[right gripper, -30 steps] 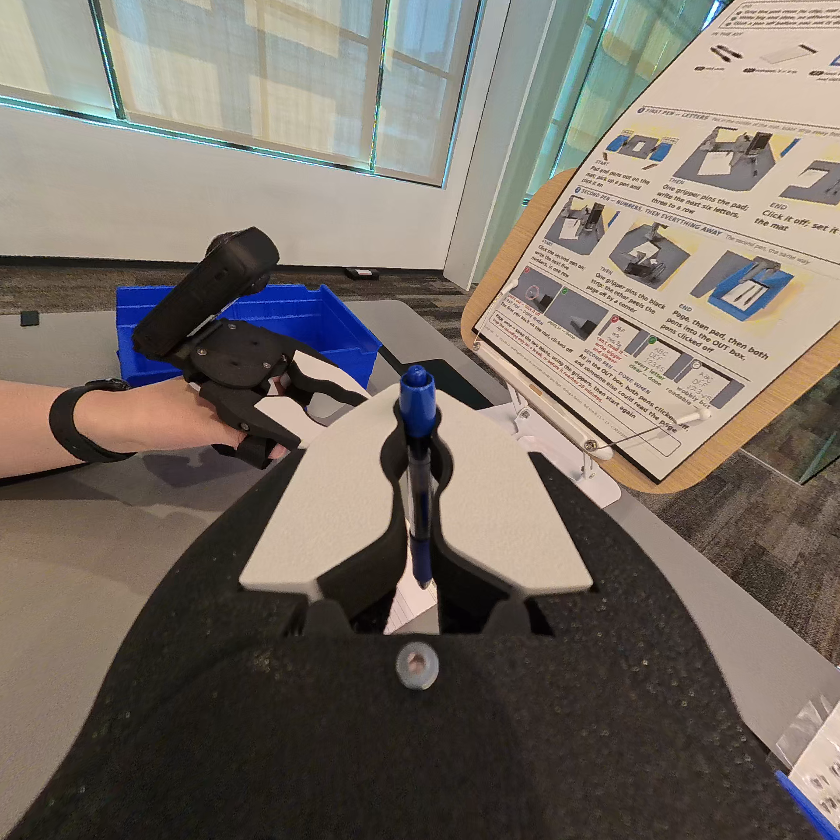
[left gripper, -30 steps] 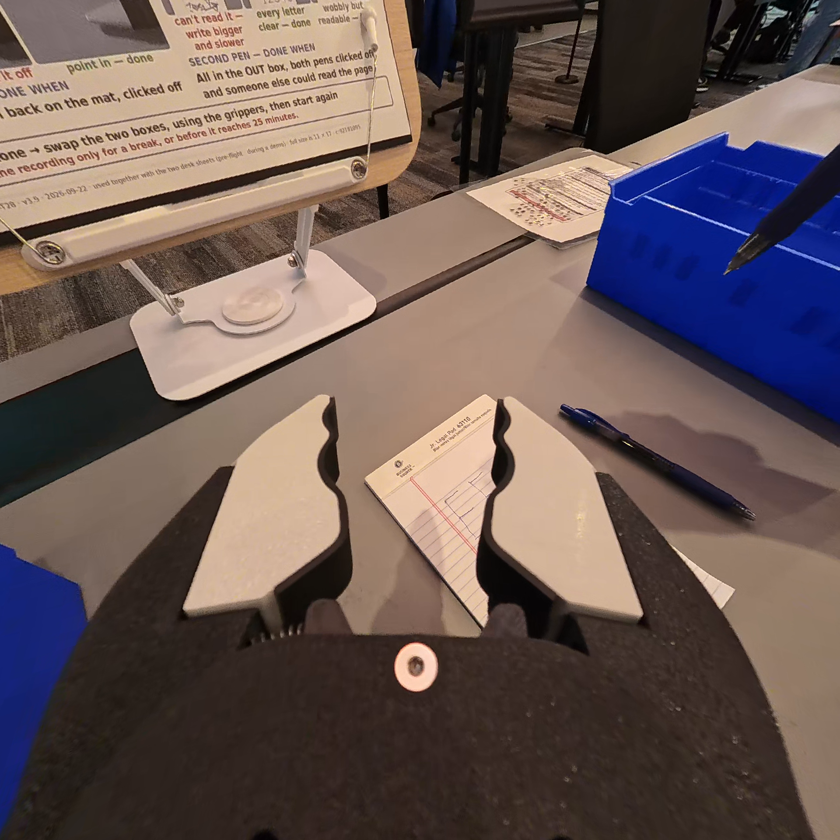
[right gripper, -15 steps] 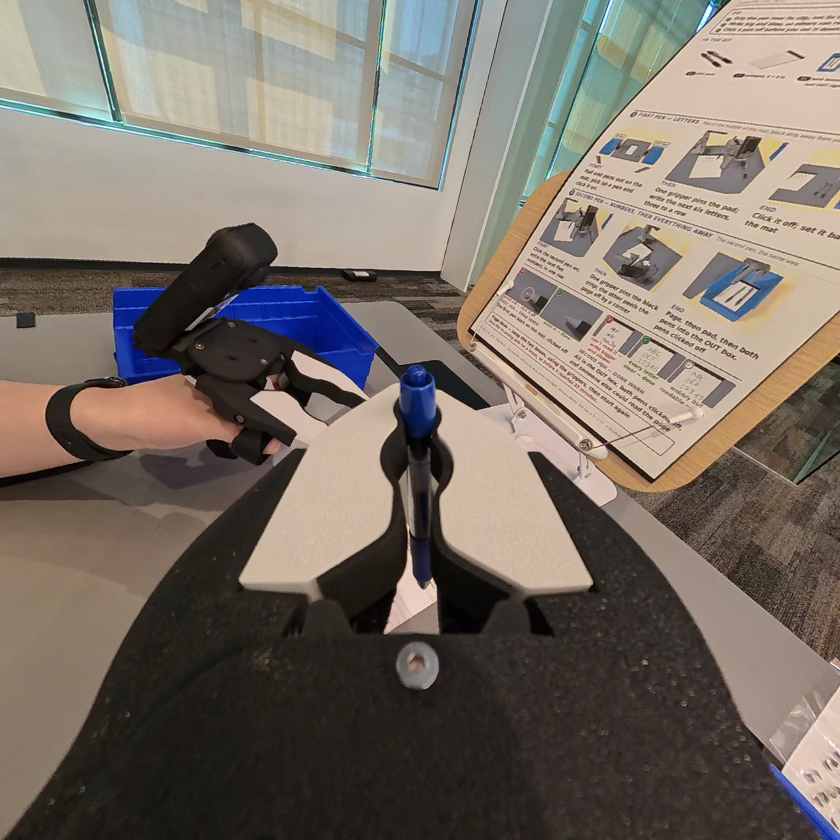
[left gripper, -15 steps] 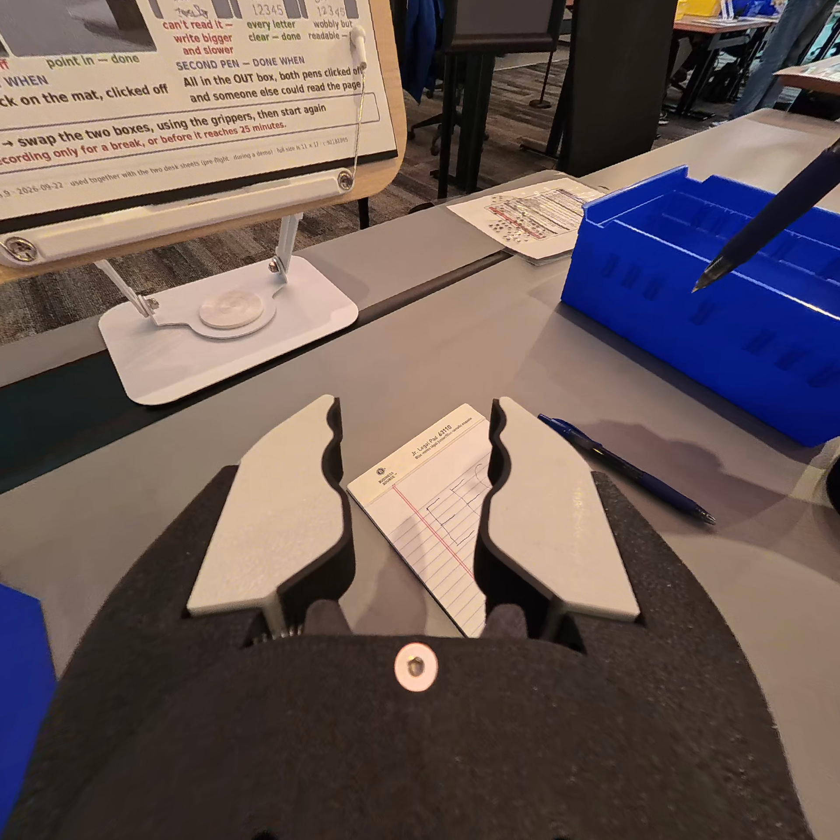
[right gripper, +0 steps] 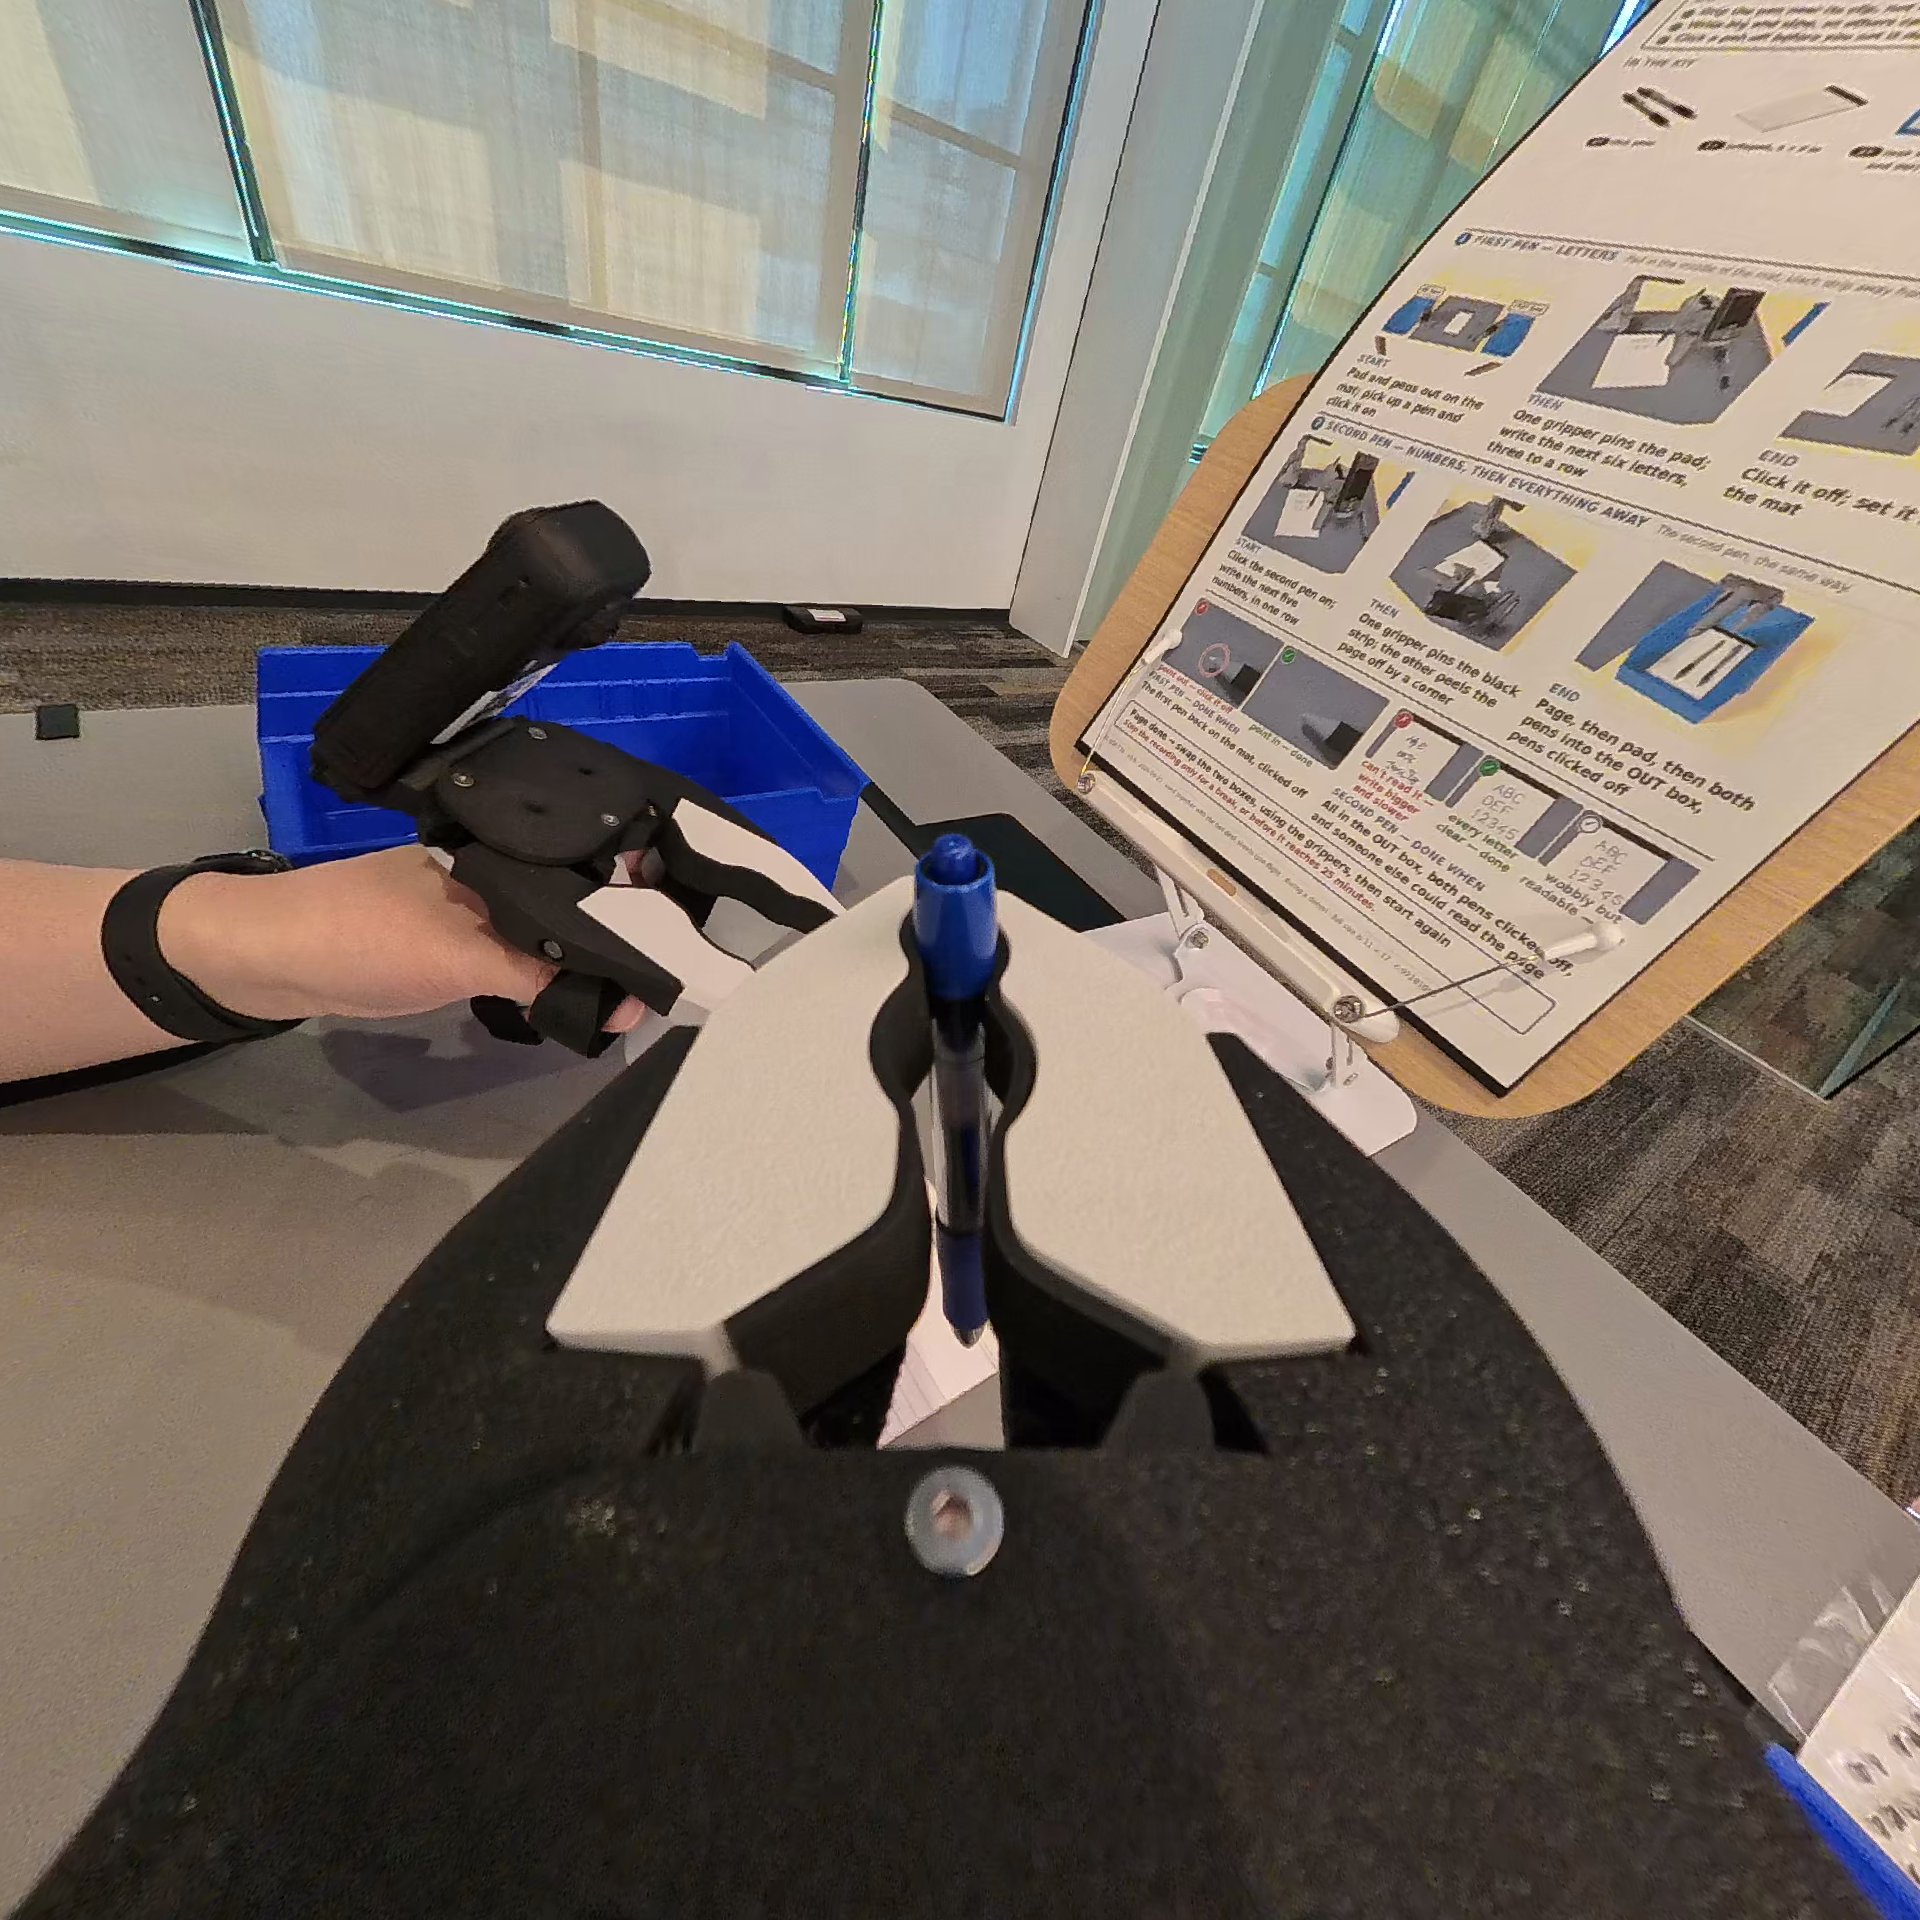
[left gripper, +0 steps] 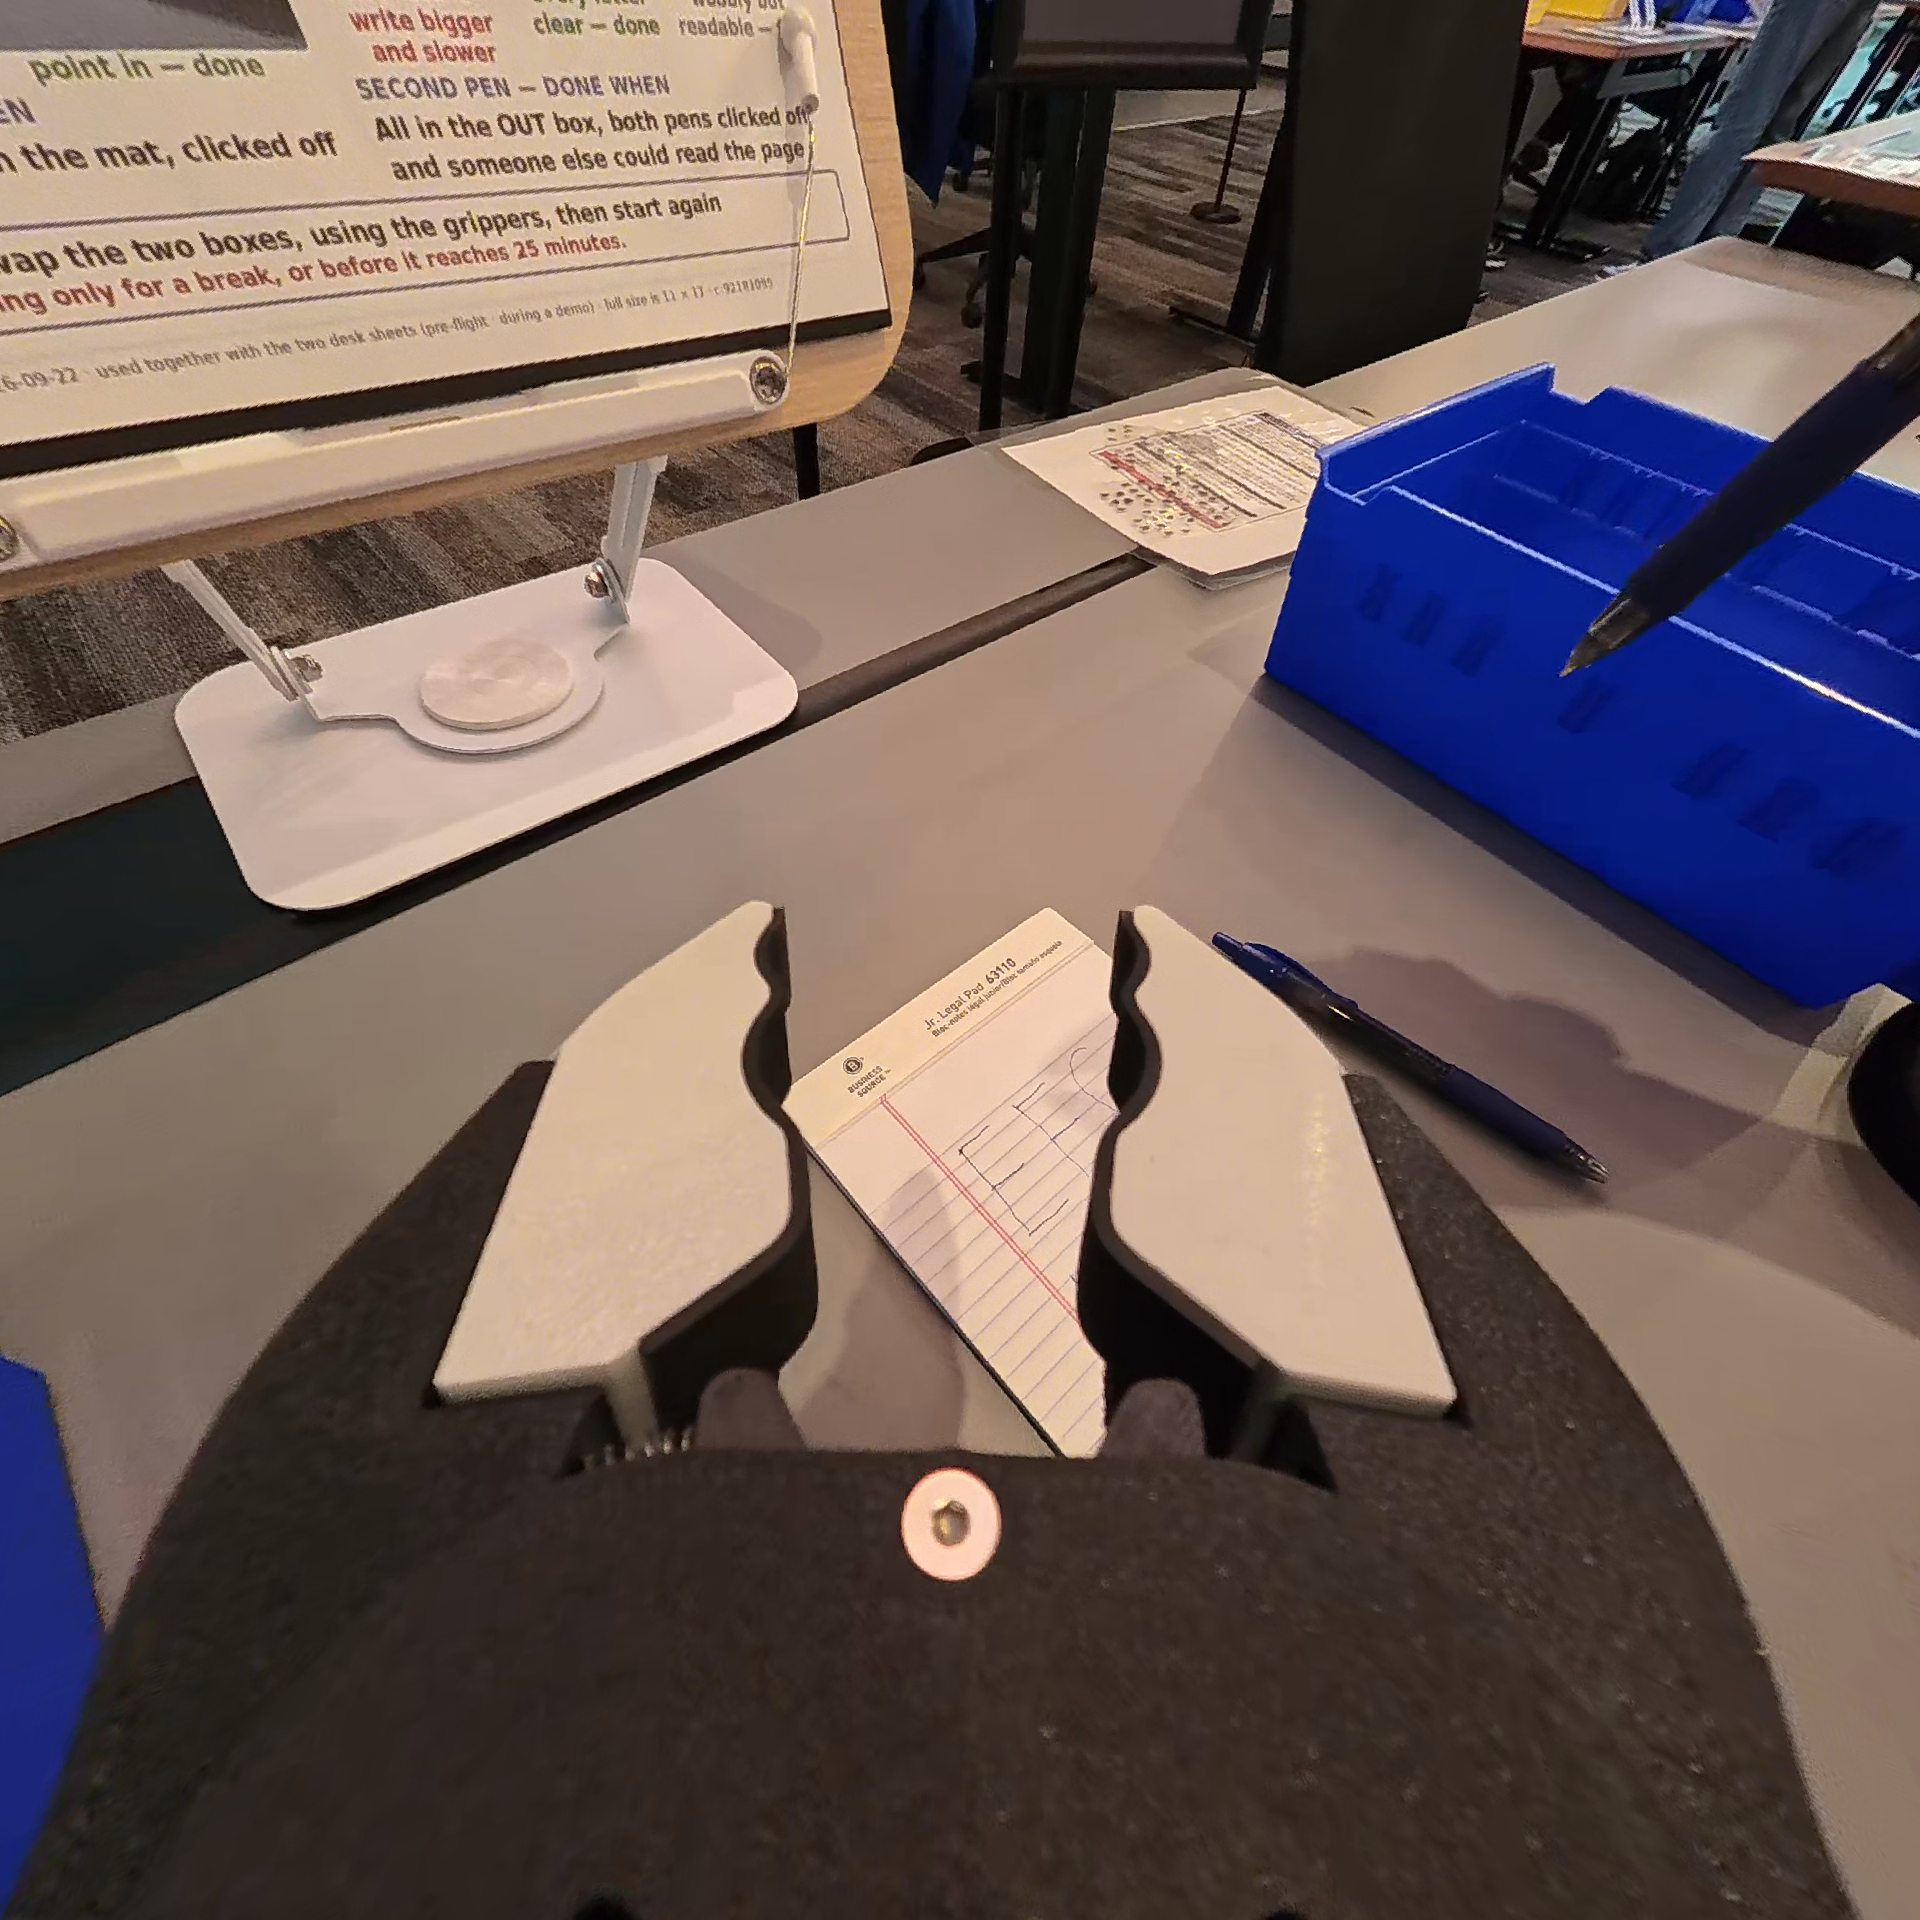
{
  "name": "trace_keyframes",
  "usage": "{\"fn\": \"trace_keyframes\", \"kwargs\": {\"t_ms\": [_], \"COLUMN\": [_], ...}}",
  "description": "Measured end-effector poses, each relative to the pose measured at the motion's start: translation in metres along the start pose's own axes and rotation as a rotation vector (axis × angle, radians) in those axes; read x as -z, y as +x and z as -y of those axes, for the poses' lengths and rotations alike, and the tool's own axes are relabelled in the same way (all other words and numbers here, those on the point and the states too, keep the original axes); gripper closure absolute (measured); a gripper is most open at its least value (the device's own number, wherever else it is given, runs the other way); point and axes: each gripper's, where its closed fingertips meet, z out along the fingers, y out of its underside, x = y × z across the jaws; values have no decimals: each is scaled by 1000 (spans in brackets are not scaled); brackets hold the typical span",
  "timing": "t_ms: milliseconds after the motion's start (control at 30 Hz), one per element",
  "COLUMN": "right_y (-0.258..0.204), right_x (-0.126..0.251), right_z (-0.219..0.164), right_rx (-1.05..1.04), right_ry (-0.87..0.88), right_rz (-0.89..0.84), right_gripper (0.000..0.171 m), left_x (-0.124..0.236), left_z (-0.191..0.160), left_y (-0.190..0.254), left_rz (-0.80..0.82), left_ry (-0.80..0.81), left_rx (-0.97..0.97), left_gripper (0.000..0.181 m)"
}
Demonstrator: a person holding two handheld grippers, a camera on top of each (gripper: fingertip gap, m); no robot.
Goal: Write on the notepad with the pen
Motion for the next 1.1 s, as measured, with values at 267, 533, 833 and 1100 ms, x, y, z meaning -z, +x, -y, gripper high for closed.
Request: {"fn": "trace_keyframes", "kwargs": {"t_ms": [267,533,833,1100], "right_y": [-3,-10,-33,-79], "right_x": [-7,-18,-25,-40], "right_z": [-9,-21,-26,-50], "right_rx": [-18,-61,-176,-411], "right_ry": [-20,-21,74,179], "right_rz": [15,53,172,414], "right_gripper": [167,167,167,167], "left_x": [-4,-15,-24,-30], "left_z": [-6,-28,-49,-65], "left_y": [-3,-15,-20,-19], "left_rz": [-12,19,29,-15], "left_ry": [-15,-81,-151,-202], "left_rx": [22,2,-18,-13], "left_gripper": [124,133,131,162]}}
